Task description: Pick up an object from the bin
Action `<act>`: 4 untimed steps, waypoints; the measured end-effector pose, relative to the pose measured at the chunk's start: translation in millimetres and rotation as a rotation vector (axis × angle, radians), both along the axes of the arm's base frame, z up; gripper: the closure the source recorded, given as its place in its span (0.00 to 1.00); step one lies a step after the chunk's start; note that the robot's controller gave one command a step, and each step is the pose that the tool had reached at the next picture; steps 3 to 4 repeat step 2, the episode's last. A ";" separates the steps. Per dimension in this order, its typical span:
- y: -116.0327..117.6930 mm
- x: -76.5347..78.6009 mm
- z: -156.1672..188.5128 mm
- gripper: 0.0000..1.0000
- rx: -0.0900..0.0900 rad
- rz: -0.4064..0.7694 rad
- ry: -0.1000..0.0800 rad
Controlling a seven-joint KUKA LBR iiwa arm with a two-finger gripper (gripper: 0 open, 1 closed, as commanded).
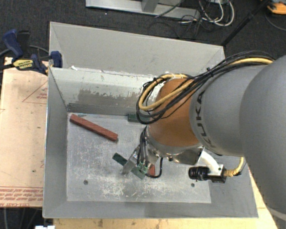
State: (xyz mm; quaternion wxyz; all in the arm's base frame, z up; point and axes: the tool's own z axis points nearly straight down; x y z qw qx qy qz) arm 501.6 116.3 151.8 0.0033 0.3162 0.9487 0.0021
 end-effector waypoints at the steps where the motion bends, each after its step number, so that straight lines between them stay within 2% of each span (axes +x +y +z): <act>1: 0.2 0.9 13.0 1.00 -0.001 0.003 0.005; 2: 0.8 1.7 37.3 1.00 -0.001 0.006 0.004; 4: 0.8 1.7 37.3 1.00 -0.001 0.006 0.004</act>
Offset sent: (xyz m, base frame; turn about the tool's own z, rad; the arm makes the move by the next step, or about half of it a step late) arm 0.0001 -0.0001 0.0127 0.0000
